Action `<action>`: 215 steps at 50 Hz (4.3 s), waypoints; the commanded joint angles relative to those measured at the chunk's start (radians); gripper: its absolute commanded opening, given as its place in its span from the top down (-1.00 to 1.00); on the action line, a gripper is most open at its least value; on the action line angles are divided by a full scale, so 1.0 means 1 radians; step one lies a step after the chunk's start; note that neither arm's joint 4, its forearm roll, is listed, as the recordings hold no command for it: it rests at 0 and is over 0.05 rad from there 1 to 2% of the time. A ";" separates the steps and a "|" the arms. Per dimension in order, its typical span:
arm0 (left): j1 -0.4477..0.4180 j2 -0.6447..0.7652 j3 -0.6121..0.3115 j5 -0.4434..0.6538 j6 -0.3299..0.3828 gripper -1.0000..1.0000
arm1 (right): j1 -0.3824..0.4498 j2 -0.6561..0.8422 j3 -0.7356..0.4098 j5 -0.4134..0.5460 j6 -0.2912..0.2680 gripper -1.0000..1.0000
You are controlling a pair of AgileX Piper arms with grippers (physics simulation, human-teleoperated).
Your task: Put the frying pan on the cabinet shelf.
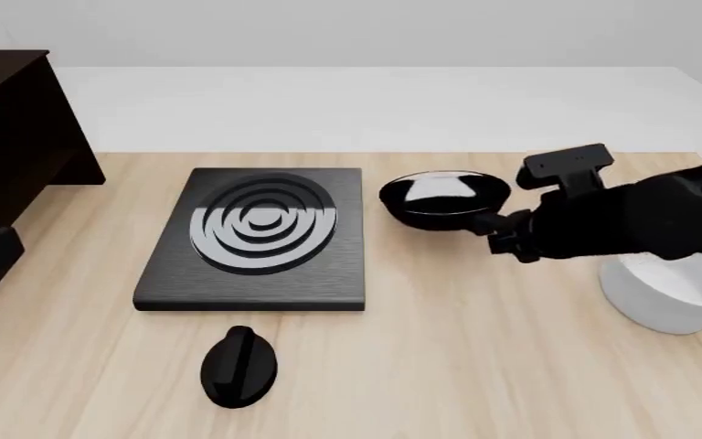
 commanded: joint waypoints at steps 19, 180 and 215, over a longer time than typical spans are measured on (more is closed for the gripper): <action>-0.025 0.009 -0.015 0.019 -0.049 -1.00 | 0.016 -0.214 -0.107 0.042 -0.012 1.00; -0.314 0.223 -0.131 -0.204 -0.919 -1.00 | 0.607 0.013 -0.523 -0.053 -0.013 1.00; -0.389 0.169 -0.005 -0.302 -1.158 -1.00 | 0.714 0.050 -0.523 -0.127 0.031 1.00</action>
